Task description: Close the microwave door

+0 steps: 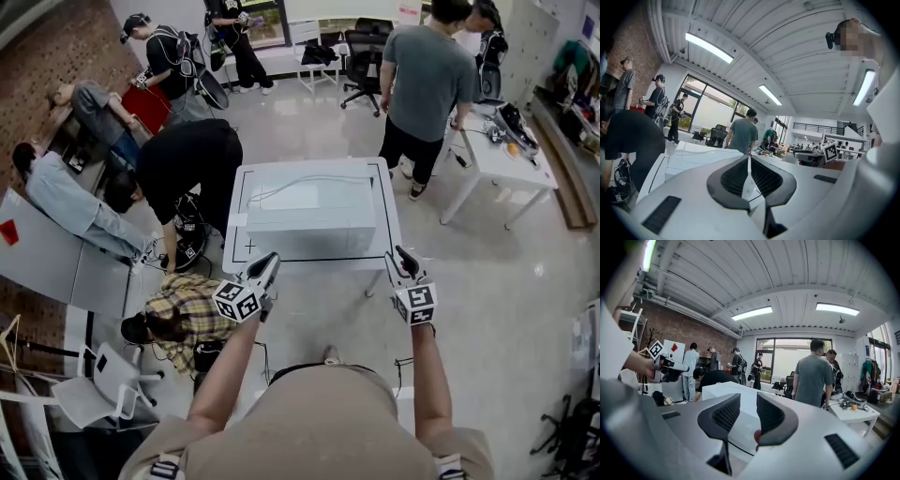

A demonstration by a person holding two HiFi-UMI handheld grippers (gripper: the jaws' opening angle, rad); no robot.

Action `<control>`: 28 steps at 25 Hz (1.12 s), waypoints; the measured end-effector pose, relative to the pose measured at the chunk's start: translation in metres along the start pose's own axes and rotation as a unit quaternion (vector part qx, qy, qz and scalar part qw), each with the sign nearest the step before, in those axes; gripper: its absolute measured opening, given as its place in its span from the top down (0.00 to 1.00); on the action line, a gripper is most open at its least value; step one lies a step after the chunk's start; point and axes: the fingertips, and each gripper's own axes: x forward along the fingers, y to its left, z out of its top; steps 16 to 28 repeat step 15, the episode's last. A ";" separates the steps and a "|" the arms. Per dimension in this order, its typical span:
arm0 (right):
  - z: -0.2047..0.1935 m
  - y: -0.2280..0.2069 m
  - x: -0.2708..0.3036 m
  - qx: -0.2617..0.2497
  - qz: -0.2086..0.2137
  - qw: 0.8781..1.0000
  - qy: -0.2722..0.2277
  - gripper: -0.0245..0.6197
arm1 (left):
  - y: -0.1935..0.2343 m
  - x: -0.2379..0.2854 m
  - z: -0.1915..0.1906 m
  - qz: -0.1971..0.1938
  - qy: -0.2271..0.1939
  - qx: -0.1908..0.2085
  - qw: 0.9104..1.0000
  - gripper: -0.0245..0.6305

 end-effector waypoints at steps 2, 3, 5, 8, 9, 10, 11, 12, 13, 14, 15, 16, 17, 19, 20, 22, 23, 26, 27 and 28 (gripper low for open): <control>-0.003 0.000 0.001 -0.005 -0.003 1.000 0.002 0.79 | 0.001 -0.001 -0.001 0.000 0.000 -0.001 1.000 0.95; -0.004 0.000 0.001 -0.007 -0.005 1.000 0.003 0.79 | 0.001 -0.001 -0.001 0.000 0.000 -0.002 1.000 0.95; -0.002 -0.002 0.001 -0.010 -0.007 1.000 0.003 0.79 | 0.002 -0.001 -0.001 -0.001 -0.001 -0.001 1.000 0.95; 0.006 -0.001 0.004 -0.010 -0.003 1.000 -0.004 0.80 | 0.005 0.000 0.001 0.000 -0.001 0.000 1.000 0.95; 0.006 -0.001 0.004 -0.011 -0.002 1.000 -0.005 0.80 | 0.005 0.000 0.001 0.000 -0.001 0.000 1.000 0.95; 0.005 -0.001 0.004 -0.013 -0.002 1.000 -0.006 0.81 | 0.005 0.000 0.001 0.000 -0.001 -0.001 1.000 0.95; 0.004 -0.002 0.004 -0.016 -0.002 1.000 -0.006 0.81 | 0.004 0.000 0.001 0.000 -0.001 -0.001 1.000 0.95; 0.003 -0.002 0.004 -0.017 -0.002 1.000 -0.006 0.81 | 0.004 0.000 0.001 0.000 0.000 -0.002 1.000 0.95; 0.003 -0.001 0.004 -0.017 -0.001 1.000 -0.005 0.81 | 0.004 0.000 0.000 0.000 0.000 -0.002 1.000 0.95; 0.002 -0.001 0.004 -0.018 -0.001 1.000 -0.004 0.81 | 0.003 0.000 0.000 -0.001 0.000 -0.002 1.000 0.95; 0.001 0.000 0.004 -0.018 0.000 1.000 -0.004 0.81 | 0.003 0.000 0.000 -0.001 0.001 -0.003 1.000 0.95; 0.001 0.000 0.004 -0.018 0.000 1.000 -0.004 0.81 | 0.003 0.000 0.000 -0.001 0.001 -0.003 1.000 0.95; 0.001 0.000 0.004 -0.018 0.000 1.000 -0.004 0.81 | 0.003 0.000 0.000 -0.001 0.001 -0.003 1.000 0.95; 0.001 0.000 0.004 -0.018 0.000 1.000 -0.004 0.81 | 0.003 0.000 0.000 -0.001 0.001 -0.003 1.000 0.95; 0.001 0.000 0.004 -0.018 0.000 1.000 -0.004 0.81 | 0.003 0.000 0.000 -0.001 0.001 -0.003 1.000 0.95; 0.001 0.000 0.004 -0.018 0.000 1.000 -0.004 0.81 | 0.003 0.000 0.000 -0.001 0.001 -0.003 1.000 0.95; 0.001 0.000 0.004 -0.018 0.000 1.000 -0.004 0.81 | 0.003 0.000 0.000 -0.001 0.001 -0.003 1.000 0.95; 0.001 0.000 0.004 -0.018 0.000 1.000 -0.004 0.81 | 0.003 0.000 0.000 -0.001 0.001 -0.003 1.000 0.95; 0.001 0.000 0.004 -0.018 0.000 1.000 -0.004 0.81 | 0.003 0.000 0.000 -0.001 0.001 -0.003 1.000 0.95; 0.001 0.000 0.004 -0.018 0.000 1.000 -0.004 0.81 | 0.003 0.000 0.000 -0.001 0.001 -0.003 1.000 0.95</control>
